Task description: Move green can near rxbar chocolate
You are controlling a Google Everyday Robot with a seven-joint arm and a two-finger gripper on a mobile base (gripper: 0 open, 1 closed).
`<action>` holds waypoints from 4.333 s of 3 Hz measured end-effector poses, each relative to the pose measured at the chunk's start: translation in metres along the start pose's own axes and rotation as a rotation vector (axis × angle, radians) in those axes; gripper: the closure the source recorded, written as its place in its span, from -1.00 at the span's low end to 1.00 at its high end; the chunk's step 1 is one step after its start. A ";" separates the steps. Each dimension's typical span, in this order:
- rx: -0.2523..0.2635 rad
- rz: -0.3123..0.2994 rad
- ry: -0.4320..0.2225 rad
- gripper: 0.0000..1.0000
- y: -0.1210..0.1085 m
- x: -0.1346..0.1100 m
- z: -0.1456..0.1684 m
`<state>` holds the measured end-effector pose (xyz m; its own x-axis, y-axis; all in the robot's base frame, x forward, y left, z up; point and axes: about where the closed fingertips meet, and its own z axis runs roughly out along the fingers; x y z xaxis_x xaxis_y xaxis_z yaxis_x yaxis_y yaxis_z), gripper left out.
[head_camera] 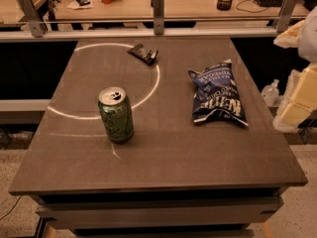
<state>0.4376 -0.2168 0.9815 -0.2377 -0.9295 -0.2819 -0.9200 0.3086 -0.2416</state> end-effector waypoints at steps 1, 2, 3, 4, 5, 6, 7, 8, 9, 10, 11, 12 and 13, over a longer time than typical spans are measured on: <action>0.029 0.075 -0.148 -1.00 -0.002 0.011 0.000; 0.100 0.130 -0.331 -1.00 -0.002 0.020 -0.003; 0.129 0.121 -0.509 -1.00 0.008 0.015 0.009; 0.082 0.103 -0.717 -1.00 0.033 -0.005 0.026; 0.032 0.131 -0.931 -1.00 0.054 -0.034 0.026; -0.008 0.173 -1.104 -1.00 0.069 -0.061 0.019; -0.008 0.173 -1.104 -1.00 0.069 -0.062 0.019; 0.006 0.181 -1.088 -1.00 0.072 -0.074 0.027; 0.016 0.185 -1.088 -1.00 0.073 -0.099 0.051; 0.016 0.185 -1.117 -1.00 0.068 -0.124 0.082; -0.001 0.177 -1.147 -1.00 0.062 -0.150 0.111; -0.035 0.193 -1.151 -1.00 0.059 -0.176 0.131; -0.084 0.192 -1.160 -1.00 0.065 -0.202 0.142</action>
Offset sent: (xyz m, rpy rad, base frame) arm -0.0213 0.0299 0.0491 0.8911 -0.2922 -0.0207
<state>0.4700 0.0195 0.8909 0.0111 -0.1165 -0.9931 -0.9280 0.3686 -0.0536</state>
